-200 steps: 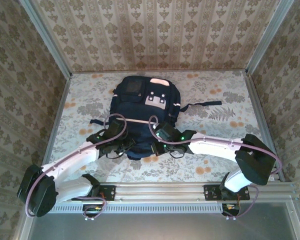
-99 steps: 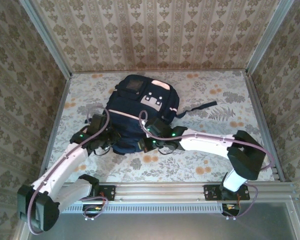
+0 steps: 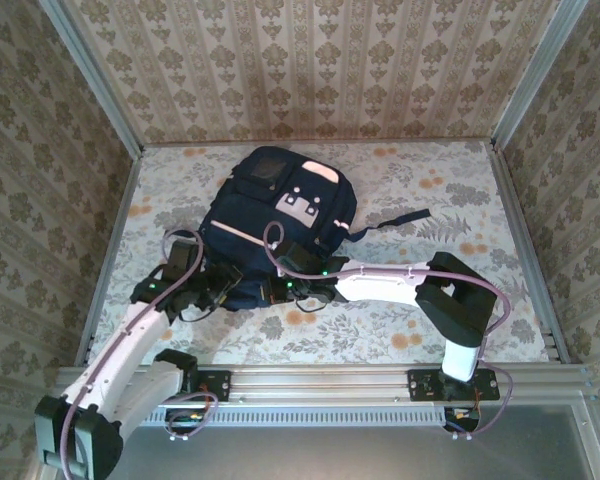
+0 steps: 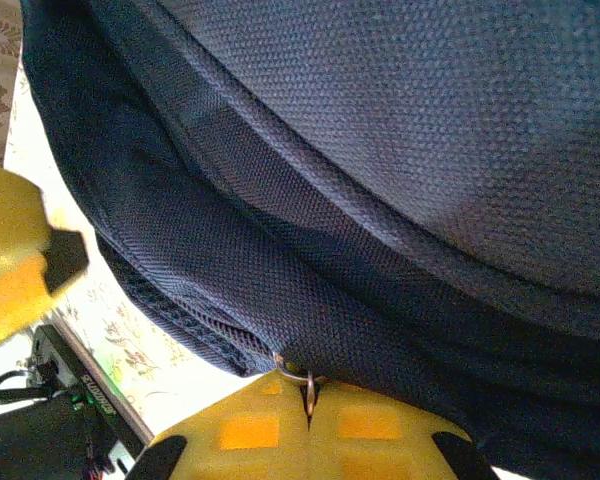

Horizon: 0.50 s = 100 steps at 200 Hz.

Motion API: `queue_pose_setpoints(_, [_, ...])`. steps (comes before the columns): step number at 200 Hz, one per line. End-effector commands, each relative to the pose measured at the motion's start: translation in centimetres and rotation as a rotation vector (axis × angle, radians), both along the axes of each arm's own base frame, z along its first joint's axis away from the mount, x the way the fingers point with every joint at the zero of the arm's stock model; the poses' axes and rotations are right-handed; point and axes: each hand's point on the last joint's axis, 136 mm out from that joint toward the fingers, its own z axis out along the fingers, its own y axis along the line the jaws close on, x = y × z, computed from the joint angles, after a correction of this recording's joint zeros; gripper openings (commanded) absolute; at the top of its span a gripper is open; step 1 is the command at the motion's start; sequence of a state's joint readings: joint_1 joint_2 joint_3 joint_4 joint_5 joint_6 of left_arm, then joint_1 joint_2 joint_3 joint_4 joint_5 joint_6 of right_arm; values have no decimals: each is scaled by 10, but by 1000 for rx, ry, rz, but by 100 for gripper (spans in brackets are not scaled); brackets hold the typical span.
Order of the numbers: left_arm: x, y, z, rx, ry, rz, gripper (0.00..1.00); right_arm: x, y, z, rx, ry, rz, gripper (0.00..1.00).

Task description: Pack books, pencil case, and school supplies into a backpack

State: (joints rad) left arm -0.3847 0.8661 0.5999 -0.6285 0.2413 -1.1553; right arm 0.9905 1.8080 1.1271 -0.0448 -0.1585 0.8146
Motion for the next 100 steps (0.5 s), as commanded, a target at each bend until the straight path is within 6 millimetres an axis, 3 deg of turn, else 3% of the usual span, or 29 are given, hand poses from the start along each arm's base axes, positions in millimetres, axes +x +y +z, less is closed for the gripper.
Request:
queue_pose_setpoints(1, [7,-21,3,-82,14,34,53,22,13,17,56,-69,-66,0])
queue_pose_setpoints(27, [10,-29,-6,-61,29,30,52,20,15,14,51,-72,-64,0])
queue_pose_setpoints(72, [20,-18,-21,-19,21,93,46,20,18,12,47,-76,-60,0])
queue_pose_setpoints(100, [24,-16,-30,1,35,96,31,20,19,9,14,-92,-49,0])
